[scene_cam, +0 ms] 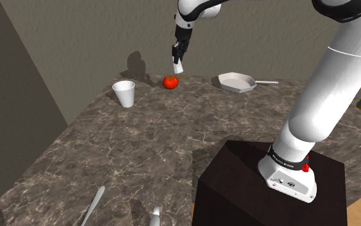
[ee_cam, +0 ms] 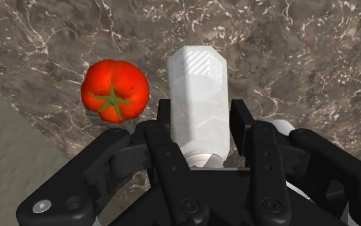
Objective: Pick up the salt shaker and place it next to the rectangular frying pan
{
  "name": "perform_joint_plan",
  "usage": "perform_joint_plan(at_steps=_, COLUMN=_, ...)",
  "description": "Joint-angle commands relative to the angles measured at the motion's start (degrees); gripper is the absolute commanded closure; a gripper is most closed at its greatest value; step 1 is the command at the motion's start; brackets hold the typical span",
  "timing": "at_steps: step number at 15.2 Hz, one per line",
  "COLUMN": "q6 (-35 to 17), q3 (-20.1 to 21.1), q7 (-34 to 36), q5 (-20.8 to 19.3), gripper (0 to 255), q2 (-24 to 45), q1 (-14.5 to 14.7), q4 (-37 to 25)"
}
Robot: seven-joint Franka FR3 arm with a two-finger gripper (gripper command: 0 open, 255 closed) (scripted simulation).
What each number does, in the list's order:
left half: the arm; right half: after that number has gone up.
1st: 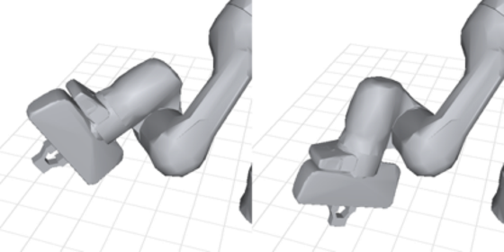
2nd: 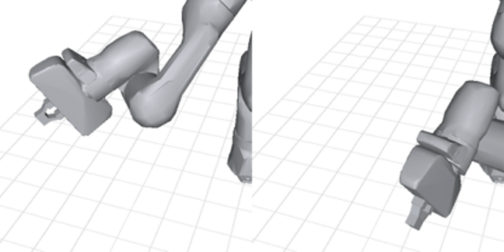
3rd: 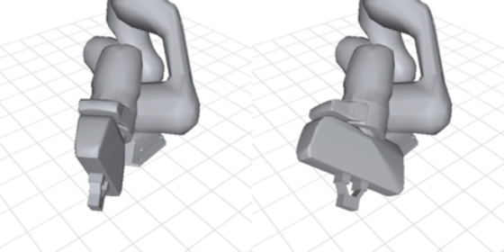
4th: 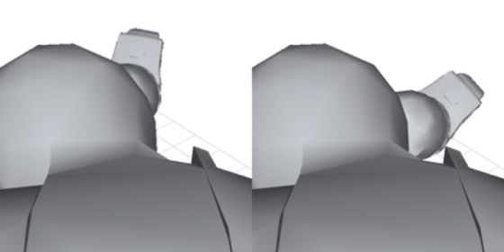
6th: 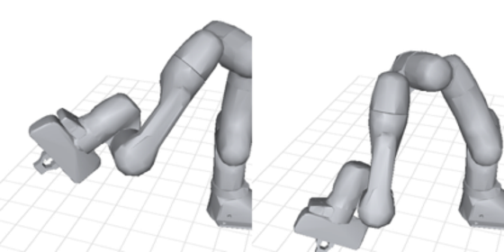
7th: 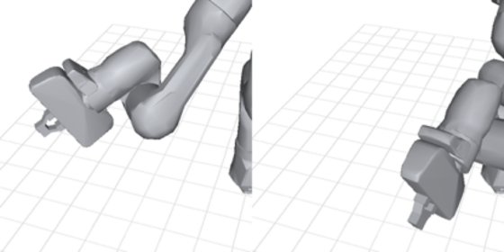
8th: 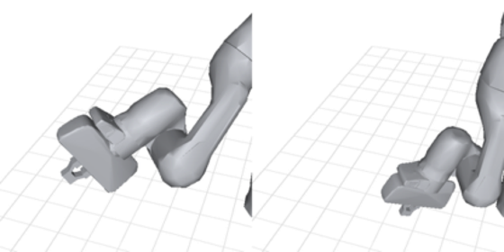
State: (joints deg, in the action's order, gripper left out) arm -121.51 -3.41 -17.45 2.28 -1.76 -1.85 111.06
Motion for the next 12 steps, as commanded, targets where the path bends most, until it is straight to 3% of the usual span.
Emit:
perform_joint_plan(at_steps=1, q6=-0.53, q3=-0.71, q7=-1.48, q5=0.06, gripper=255, q2=-3.69, q1=-0.67, q4=4.28)
perform_joint_plan(at_steps=12, q6=0.41, q3=-6.72, q7=-10.86, q5=-1.89, gripper=255, q2=-22.52, q1=-5.38, q4=22.42)
